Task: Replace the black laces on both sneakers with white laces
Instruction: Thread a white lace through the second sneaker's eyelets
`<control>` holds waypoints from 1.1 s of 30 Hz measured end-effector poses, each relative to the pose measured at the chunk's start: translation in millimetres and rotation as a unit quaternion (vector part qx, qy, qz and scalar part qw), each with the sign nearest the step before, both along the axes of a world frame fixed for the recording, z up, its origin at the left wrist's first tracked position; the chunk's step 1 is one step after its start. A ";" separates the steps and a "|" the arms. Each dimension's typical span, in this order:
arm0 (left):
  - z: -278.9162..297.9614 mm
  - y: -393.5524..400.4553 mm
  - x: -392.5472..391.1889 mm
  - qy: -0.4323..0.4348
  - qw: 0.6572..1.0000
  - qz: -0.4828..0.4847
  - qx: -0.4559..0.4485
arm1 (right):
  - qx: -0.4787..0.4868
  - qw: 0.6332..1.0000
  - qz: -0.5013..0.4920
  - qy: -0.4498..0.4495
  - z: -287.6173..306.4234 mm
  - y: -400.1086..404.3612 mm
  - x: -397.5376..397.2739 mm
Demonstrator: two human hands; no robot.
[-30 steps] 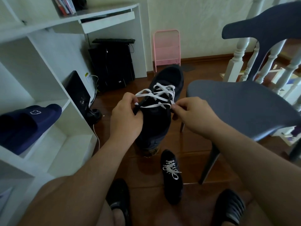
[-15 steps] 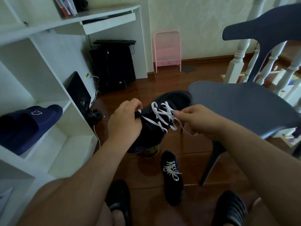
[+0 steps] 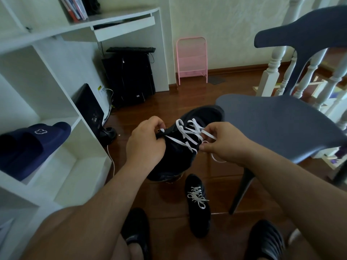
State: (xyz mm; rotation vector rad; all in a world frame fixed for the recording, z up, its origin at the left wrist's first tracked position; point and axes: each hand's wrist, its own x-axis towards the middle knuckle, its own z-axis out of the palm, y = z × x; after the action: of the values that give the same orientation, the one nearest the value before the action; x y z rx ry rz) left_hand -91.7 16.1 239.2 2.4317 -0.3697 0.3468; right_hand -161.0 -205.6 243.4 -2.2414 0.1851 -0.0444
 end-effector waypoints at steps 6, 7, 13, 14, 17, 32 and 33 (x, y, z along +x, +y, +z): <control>5.5 11.9 11.8 0.035 0.995 0.031 -0.089 | -0.079 0.996 0.008 0.043 0.4 -11.7 -1.8; 6.7 13.7 12.6 0.032 0.995 0.034 -0.089 | -0.083 0.995 0.008 0.059 0.3 -13.9 -2.8; 6.2 15.4 14.2 0.039 0.996 0.022 -0.078 | -0.019 0.998 0.010 0.051 6.1 -19.8 -8.4; 6.1 15.4 14.7 0.041 0.996 0.018 -0.075 | 0.004 0.999 0.003 0.039 8.2 -21.0 -8.6; 5.7 16.2 15.7 0.049 0.997 0.007 -0.060 | -0.003 0.999 -0.047 -0.006 14.0 -27.3 -8.7; 3.0 9.8 8.4 0.083 0.996 -0.017 -0.026 | -0.101 0.990 -0.082 -0.058 21.2 -30.4 -3.3; 1.9 7.1 6.9 0.084 0.996 -0.019 -0.007 | -0.081 0.992 -0.069 -0.072 23.4 -25.0 -4.3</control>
State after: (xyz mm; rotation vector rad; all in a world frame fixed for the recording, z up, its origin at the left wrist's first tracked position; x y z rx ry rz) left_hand -84.8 23.2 241.1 2.4150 -0.3387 0.1271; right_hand -165.4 -230.6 266.8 -2.3719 0.2673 -0.3046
